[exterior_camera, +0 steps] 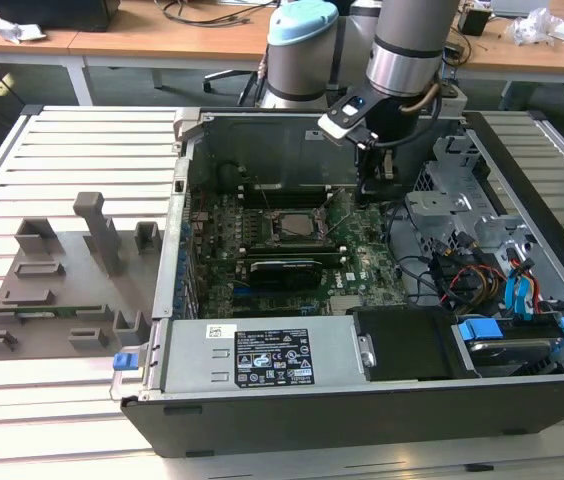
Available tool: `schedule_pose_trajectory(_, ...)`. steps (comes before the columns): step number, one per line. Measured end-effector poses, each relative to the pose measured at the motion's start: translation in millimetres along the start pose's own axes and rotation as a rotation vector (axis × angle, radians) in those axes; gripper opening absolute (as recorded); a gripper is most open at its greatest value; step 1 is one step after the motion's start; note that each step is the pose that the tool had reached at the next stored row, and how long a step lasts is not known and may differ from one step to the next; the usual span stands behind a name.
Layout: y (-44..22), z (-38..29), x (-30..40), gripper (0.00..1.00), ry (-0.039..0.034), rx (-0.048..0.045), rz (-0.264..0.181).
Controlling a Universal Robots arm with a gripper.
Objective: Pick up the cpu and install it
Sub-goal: 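Close the cpu cover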
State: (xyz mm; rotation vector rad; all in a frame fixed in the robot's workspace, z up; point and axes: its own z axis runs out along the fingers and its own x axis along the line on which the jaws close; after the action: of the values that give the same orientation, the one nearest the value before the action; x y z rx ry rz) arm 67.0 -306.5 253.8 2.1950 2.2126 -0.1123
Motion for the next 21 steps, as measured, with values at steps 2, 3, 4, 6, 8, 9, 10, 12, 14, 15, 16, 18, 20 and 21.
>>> schedule_pose_trajectory(2,-4.9,1.4,0.1,0.11,0.0002,0.0000,0.000)
schedule_pose_trajectory(3,-6.2,1.6,0.1,0.11,0.0003,0.0000,0.000)
schedule_pose_trajectory(4,-7.3,1.8,0.1,0.11,0.0002,0.0000,0.000)
schedule_pose_trajectory(6,-8.9,2.0,0.2,0.11,0.0001,0.0000,0.000)
schedule_pose_trajectory(8,-11.0,2.1,0.2,0.11,0.0001,0.0000,0.000)
schedule_pose_trajectory(9,-11.9,2.2,0.2,0.11,0.0001,0.0000,0.000)
schedule_pose_trajectory(10,-13.1,2.3,0.2,0.11,0.0002,0.0000,0.000)
schedule_pose_trajectory(12,-15.5,2.6,0.3,0.11,0.0003,0.0000,0.000)
schedule_pose_trajectory(14,-17.8,2.9,0.3,0.11,0.0002,0.0000,0.000)
schedule_pose_trajectory(15,-18.4,3.0,0.3,0.11,0.0002,0.0000,0.000)
schedule_pose_trajectory(16,-19.6,3.1,0.3,0.11,0.0002,0.0000,0.000)
schedule_pose_trajectory(18,-20.8,3.3,0.3,0.11,0.0001,0.0000,0.000)
schedule_pose_trajectory(20,-22.0,3.5,0.4,0.11,0.0002,0.0000,0.000)
schedule_pose_trajectory(21,-22.8,3.7,0.4,0.11,0.0002,0.0000,0.000)
